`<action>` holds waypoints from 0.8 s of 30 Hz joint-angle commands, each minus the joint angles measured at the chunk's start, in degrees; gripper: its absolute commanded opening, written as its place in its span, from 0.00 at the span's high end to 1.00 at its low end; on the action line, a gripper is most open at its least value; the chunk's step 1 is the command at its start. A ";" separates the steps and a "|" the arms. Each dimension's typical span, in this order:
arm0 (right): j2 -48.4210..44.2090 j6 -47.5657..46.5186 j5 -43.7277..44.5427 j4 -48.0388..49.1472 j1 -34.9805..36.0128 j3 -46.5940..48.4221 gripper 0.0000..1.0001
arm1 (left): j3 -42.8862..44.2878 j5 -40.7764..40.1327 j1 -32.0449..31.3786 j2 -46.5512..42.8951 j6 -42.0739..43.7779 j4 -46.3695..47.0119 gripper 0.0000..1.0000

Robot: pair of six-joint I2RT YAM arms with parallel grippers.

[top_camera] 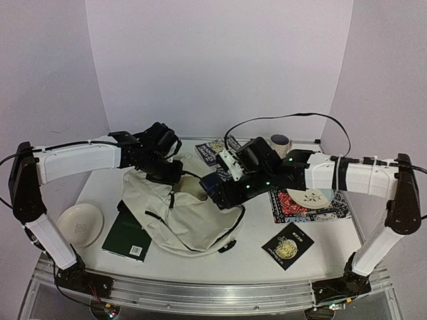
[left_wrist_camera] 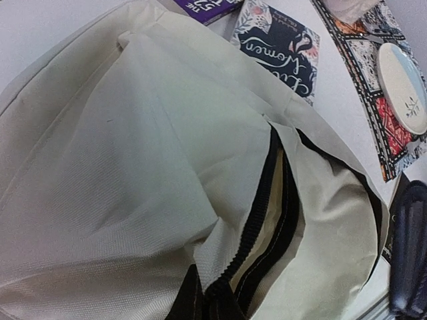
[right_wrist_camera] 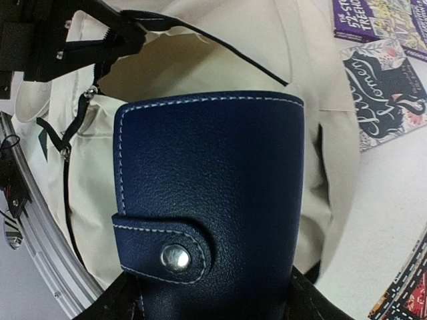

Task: Pack the student bag
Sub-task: Place the card case in the lower front pocket of the bag.

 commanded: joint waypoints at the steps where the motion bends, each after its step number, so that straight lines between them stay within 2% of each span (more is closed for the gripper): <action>1: 4.50 -0.68 -4.34 0.58 0.57 5.10 0.37 | 4.10 2.78 -1.87 -1.83 0.90 4.56 1.00; 10: 13.38 0.34 -6.37 0.60 0.61 10.20 0.37 | 2.26 2.90 -3.55 -3.64 0.77 4.77 1.00; 20: 19.28 6.84 -2.01 1.26 -0.75 15.92 0.35 | -0.76 3.10 -6.78 -4.77 -0.42 5.19 1.00; 24: 19.66 11.11 0.28 5.35 -1.05 15.44 0.33 | -3.41 3.66 -6.99 -6.16 -2.48 6.67 1.00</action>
